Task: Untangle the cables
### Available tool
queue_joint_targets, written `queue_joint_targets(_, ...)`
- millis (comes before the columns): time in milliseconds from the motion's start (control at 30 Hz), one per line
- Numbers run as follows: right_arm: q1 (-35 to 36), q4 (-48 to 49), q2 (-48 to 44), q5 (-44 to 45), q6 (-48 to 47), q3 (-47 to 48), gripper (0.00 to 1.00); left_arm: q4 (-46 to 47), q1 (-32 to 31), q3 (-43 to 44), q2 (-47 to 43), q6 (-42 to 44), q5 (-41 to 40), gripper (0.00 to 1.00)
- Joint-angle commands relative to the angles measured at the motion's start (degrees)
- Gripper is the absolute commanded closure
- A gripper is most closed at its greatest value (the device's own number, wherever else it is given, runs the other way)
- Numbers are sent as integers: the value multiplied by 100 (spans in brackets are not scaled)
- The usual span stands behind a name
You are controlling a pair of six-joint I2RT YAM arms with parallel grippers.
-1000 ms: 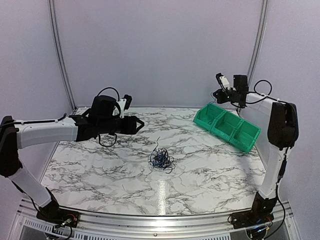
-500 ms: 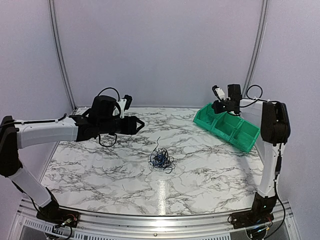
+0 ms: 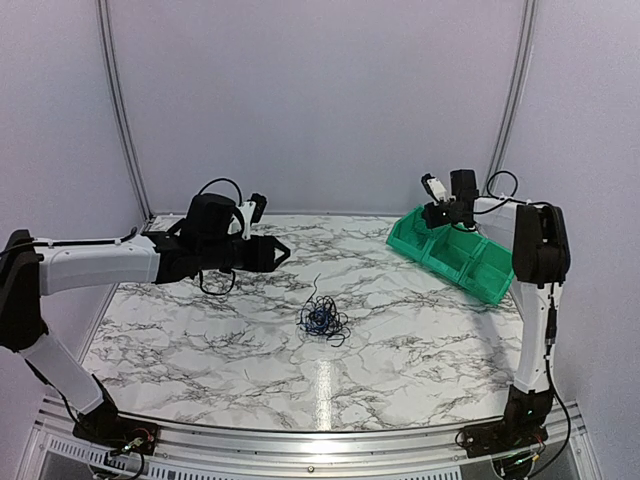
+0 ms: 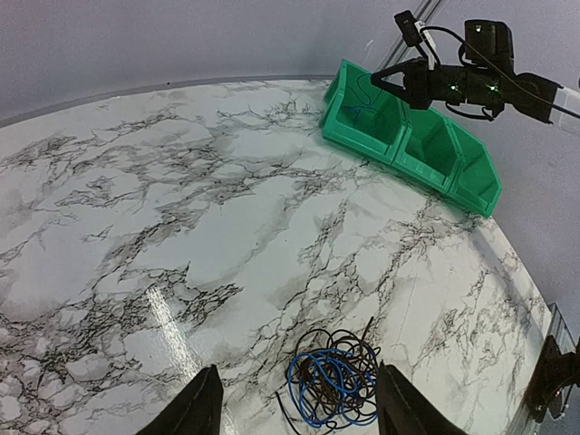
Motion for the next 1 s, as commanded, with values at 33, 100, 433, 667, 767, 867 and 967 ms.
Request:
queue_joint_targets(33, -37, -233, -190, -55, 12, 189, 86, 65, 26, 23, 106, 23, 94, 41)
queue_joint_targets(100, -37, -311, -431, -112, 58, 103, 76, 60, 33, 31, 130, 23, 85, 41)
queue_joint_targets(433, -37, -432, -1804, -581, 344, -595, 55, 38, 60, 65, 233, 0, 127, 41)
queue_joint_targets(667, 64, 199, -3103, -1445, 515, -2074, 55, -4, 122, 102, 87, 270, 96, 40)
queue_joint_targets(767, 331, 608, -3704, -2011, 229, -2896, 62, 165, 127, -32, 20, 660, 127, 40)
queue_joint_targets(867, 828, 900, -4034, -2413, -136, -3653, 67, 383, 122, -206, 65, 1074, 627, 41)
queue_joint_targets(967, 1465, 1014, -4119, -2697, -500, -4279, 67, 489, 28, -330, 163, 1492, 1290, 42)
